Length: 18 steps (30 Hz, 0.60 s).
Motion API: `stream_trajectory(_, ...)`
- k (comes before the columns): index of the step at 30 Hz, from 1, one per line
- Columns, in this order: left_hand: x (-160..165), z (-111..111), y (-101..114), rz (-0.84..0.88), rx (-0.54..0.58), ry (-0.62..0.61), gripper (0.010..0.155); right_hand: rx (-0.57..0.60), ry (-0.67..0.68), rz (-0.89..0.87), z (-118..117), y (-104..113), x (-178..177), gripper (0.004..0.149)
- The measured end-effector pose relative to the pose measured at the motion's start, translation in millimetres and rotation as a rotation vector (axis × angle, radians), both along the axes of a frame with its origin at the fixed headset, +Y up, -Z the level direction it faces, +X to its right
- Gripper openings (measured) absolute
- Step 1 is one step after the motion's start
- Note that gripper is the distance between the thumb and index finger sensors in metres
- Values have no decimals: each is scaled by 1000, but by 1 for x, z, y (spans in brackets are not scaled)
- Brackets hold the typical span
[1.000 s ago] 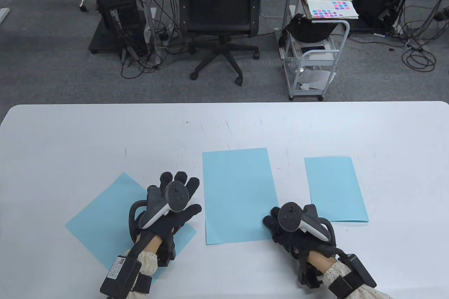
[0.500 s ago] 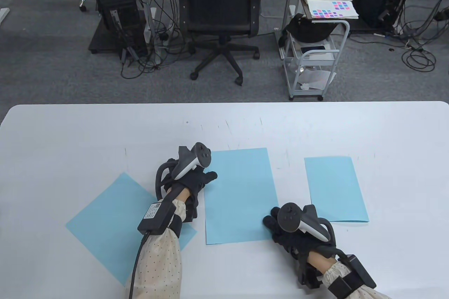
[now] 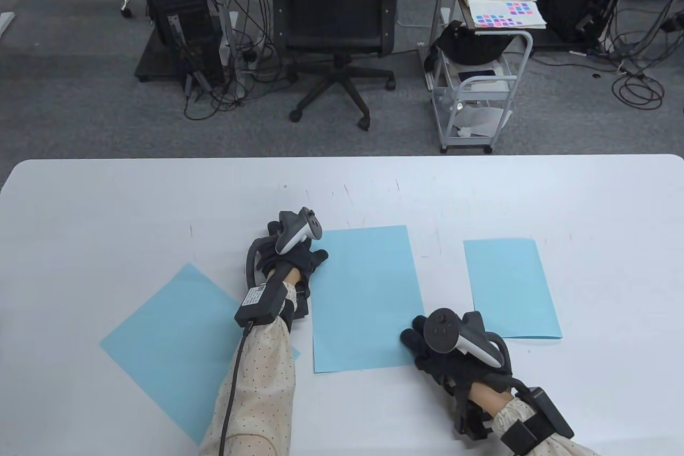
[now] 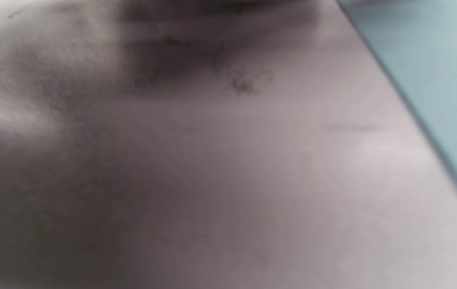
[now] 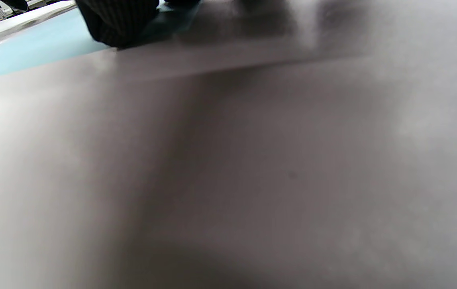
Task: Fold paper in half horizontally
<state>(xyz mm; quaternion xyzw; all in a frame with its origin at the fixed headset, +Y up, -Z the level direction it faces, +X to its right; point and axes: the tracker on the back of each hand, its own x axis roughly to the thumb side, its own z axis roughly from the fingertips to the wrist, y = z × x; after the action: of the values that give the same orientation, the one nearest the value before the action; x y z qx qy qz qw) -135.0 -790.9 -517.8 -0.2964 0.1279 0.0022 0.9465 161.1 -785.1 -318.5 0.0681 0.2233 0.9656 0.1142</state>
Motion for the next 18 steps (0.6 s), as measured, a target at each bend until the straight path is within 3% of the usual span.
stream_trajectory(4,0,2,-7,4,4,7,77,5,0,-6,0,0,0,56)
stream_trajectory(12,4,10,4,68,71,-16,65,4,3,-5,-1,-1,0,56)
stream_trajectory(15,5,12,13,158,79,2,71,6,2,-4,-1,-1,0,56)
stream_trajectory(18,7,12,23,221,93,11,90,13,3,1,-1,-1,0,56)
